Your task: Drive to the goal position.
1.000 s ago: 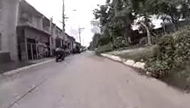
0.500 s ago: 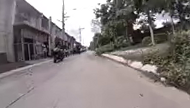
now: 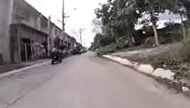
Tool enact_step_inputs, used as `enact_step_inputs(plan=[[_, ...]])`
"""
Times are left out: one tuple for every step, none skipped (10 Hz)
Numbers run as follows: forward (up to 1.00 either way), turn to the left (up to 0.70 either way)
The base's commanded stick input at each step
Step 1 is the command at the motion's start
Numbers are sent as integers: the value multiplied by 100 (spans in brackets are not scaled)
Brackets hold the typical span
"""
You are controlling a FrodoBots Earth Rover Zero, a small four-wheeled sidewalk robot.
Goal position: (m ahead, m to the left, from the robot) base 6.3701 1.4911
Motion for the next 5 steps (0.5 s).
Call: enact_step_inputs(plan=[[100, 1], [100, 1], [100, 1], [100, 1], [100, 1]])
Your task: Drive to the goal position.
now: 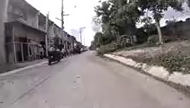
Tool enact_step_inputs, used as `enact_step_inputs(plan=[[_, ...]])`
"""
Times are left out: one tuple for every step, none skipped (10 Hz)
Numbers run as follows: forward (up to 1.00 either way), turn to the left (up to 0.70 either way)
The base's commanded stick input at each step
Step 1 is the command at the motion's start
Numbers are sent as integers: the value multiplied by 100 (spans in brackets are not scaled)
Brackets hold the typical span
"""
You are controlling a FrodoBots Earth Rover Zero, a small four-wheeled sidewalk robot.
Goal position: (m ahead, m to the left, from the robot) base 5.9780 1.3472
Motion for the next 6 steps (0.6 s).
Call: enact_step_inputs(plan=[[100, 1], [100, 1], [100, 1], [100, 1], [100, 1], [100, 1]])
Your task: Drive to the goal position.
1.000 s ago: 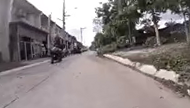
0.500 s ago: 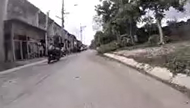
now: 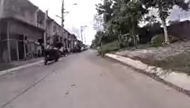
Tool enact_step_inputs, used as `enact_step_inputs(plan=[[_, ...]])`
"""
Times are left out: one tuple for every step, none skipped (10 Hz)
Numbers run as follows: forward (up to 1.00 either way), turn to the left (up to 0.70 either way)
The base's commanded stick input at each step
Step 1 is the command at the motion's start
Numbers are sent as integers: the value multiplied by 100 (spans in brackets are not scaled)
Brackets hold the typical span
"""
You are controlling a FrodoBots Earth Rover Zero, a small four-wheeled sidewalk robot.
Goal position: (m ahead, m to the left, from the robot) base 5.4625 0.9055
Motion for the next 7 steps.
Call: enact_step_inputs(plan=[[100, 5], [100, 31], [100, 23], [100, 1], [100, 1], [100, 1], [100, 1]])
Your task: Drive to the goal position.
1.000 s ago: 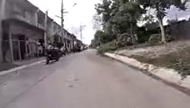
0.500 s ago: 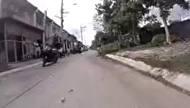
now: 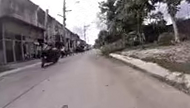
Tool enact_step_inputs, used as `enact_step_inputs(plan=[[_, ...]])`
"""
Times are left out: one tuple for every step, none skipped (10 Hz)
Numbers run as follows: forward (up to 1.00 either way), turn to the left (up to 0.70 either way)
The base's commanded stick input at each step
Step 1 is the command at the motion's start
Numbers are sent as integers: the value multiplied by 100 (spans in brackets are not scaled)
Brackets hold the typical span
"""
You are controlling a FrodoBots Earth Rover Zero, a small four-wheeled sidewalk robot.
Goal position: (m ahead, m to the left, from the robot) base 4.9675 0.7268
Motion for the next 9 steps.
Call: enact_step_inputs(plan=[[100, 1], [100, 1], [100, 1], [100, 1], [100, 1], [100, 1], [100, 1], [100, 1], [100, 1]])
